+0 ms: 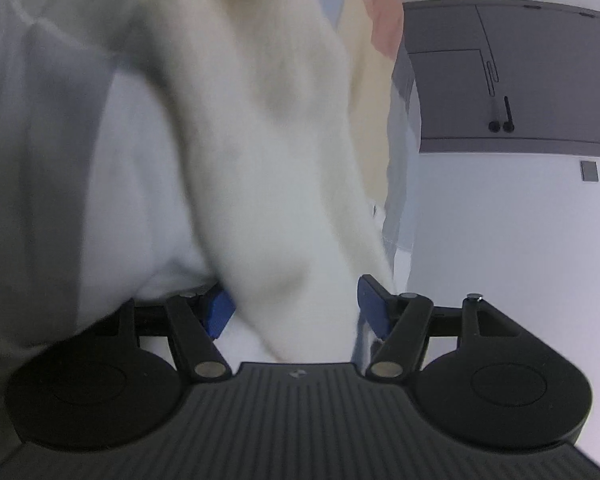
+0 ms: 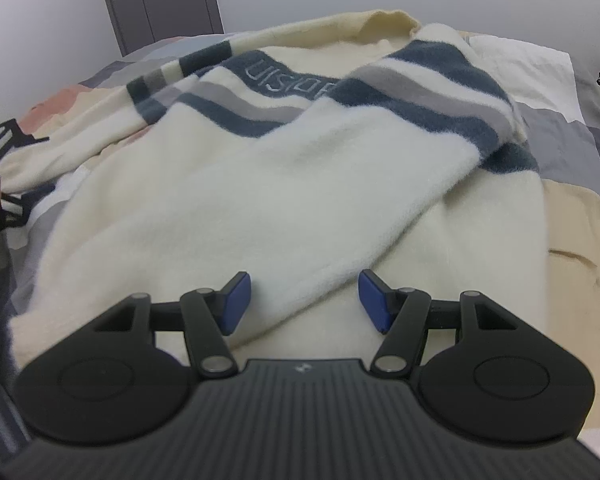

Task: Fold large clothes
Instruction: 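Grasp the other sleeve cuff with the left tool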

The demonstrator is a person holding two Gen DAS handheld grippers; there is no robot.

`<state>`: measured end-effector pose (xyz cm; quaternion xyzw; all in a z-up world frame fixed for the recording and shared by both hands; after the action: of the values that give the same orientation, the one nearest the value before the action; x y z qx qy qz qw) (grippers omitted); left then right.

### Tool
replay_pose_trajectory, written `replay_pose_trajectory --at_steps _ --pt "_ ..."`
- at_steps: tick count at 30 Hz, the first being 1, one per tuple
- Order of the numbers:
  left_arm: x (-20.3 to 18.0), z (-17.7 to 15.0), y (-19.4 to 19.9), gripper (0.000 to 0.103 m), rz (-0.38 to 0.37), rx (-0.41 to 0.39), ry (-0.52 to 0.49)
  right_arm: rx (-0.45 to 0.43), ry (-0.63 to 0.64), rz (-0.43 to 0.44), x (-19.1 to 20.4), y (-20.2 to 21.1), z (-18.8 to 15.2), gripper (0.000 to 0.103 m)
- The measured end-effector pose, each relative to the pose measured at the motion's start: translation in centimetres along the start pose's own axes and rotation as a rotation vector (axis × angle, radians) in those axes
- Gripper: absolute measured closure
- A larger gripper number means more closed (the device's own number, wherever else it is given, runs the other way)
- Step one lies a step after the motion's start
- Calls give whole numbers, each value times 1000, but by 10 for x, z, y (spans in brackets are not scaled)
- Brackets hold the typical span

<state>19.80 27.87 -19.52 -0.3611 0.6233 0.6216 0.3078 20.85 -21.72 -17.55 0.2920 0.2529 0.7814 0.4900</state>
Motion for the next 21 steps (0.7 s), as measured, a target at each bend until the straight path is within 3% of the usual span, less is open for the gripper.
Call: replay_pose_trajectory --at_steps 6,13,16,18,21 --pt "-8 19 -7 34 8 -53 62 -33 -23 -16 -11 3 9 41" --pt "-32 41 -16 34 50 -213 -65 -42 -78 -10 -20 -1 14 41" --pt "-37 41 -20 53 138 -257 -120 -34 -45 -21 -18 -4 16 41" --pt "-40 38 -23 79 184 -303 -185 -34 -55 -19 -18 -4 18 41" --pt "-44 35 -23 93 231 -353 -268 -40 -76 -14 -19 -2 21 41"
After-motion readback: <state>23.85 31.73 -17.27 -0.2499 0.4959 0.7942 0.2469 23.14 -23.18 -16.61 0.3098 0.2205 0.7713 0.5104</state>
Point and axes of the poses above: each gripper's, at about its wrist camera, not at the fingertips, and y roughly against the way its jaws point, x to its left, z to its top, the point moved 5 cm from there along -y, roughly the way its jaws point, and after that the axes turned 6 degrees about z, right-handed, at the moved point
